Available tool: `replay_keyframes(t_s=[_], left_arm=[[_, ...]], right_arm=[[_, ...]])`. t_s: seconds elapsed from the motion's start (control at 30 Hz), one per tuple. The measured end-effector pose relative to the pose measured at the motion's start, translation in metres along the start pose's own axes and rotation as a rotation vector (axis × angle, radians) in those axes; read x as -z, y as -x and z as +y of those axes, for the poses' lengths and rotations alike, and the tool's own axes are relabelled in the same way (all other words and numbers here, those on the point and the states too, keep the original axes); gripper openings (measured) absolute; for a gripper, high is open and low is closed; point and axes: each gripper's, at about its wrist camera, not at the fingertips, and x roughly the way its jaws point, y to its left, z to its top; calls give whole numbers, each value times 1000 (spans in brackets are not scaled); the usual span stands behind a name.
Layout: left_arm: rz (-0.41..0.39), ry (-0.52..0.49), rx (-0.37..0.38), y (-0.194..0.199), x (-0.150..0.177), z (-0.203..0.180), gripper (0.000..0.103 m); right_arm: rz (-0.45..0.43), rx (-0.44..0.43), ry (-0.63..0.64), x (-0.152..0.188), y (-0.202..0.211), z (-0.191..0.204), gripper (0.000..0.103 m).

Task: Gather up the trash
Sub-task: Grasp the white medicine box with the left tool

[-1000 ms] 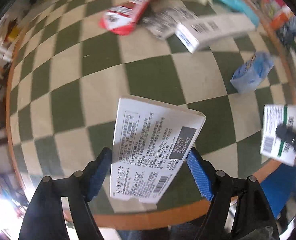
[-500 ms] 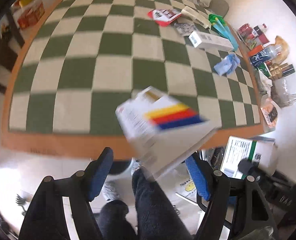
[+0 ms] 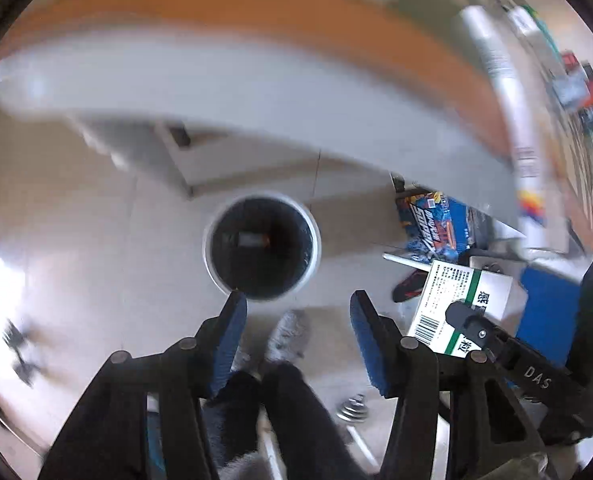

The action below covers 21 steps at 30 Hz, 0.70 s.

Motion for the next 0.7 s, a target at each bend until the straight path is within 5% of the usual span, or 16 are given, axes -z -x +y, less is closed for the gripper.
replay_keyframes(t_s=[0.1,0.2,0.23,0.43,0.53,0.7], left_arm=[[-19,36,64,19,-1,-2,54],[-85,-37,3,63,-6,-29,97],[-108,-62,15,81,-11,-43,99],[-115,-134,1,110,-55,-116,99],[-45,-124,-20,83,-83,-144,99],[27,-148,-148,41,-100,-166,96]], right_arm=[[3,6,-6,7,-10,-9,86],[10,8,-50,14,5,-27,86],[0,18,-58,15,19,-31,86],[-128,102,-59,1,126,-39,86],[-204,139,-65,-21,174,-41,86],[-245,167,-98,-52,194,-50,86]])
